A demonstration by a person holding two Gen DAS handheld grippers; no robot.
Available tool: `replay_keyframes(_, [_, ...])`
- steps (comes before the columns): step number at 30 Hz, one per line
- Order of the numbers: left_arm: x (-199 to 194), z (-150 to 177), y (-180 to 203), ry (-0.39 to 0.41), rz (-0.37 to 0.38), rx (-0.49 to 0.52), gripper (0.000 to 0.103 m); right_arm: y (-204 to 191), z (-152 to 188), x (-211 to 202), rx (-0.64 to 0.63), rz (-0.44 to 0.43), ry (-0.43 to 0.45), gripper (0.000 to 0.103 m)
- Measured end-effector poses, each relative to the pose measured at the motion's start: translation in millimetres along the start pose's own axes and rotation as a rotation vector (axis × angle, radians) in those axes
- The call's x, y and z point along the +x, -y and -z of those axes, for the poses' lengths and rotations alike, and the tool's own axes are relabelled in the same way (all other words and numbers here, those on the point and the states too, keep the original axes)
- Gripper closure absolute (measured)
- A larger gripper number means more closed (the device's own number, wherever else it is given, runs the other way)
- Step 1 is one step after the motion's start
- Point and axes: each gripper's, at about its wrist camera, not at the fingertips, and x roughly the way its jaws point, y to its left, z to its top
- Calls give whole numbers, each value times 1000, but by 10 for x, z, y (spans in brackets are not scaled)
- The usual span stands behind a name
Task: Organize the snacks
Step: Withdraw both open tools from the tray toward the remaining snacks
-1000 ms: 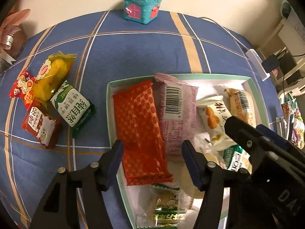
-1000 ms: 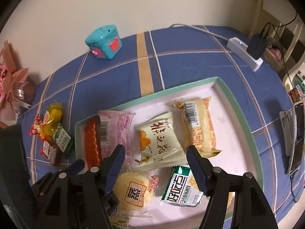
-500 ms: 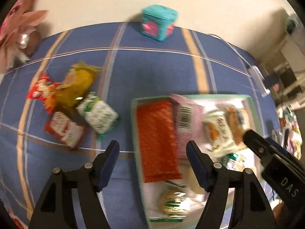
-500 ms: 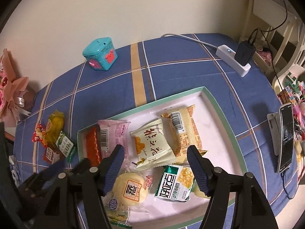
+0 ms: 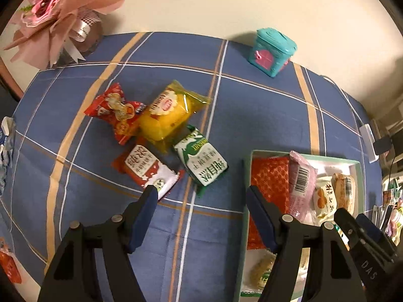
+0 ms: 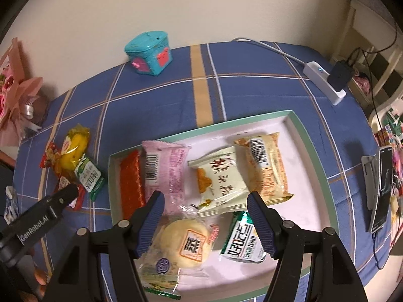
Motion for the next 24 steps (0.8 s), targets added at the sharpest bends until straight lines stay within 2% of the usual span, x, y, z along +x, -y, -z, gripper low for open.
replay_keyframes(8, [7, 5, -39, -3, -5, -14, 30, -66, 20, 62, -20, 12, -14, 31])
replay_keyframes(10, [23, 6, -44, -4, -10, -16, 30, -70, 21, 72, -22, 19, -15, 27])
replay_keyframes(12, [30, 11, -51, -3, -21, -16, 29, -68, 22, 82, -21, 24, -13, 17])
replay_keyframes(14, [45, 14, -64, 2, -42, -18, 12, -68, 22, 91, -25, 29, -11, 15])
replay_keyframes(15, [50, 17, -76, 7, -56, -20, 9, -65, 20, 96, -26, 29, -10, 10])
replay_keyframes(17, [54, 18, -102, 15, -73, -24, 7, -59, 16, 109, -27, 29, -6, 0])
replay_keyframes(20, [58, 18, -144, 24, -95, -33, 0, -65, 16, 116, -32, 27, -2, 0])
replay_keyframes(24, [31, 0, -183, 43, -94, -47, 0, -91, 20, 114, -42, 25, 14, 0])
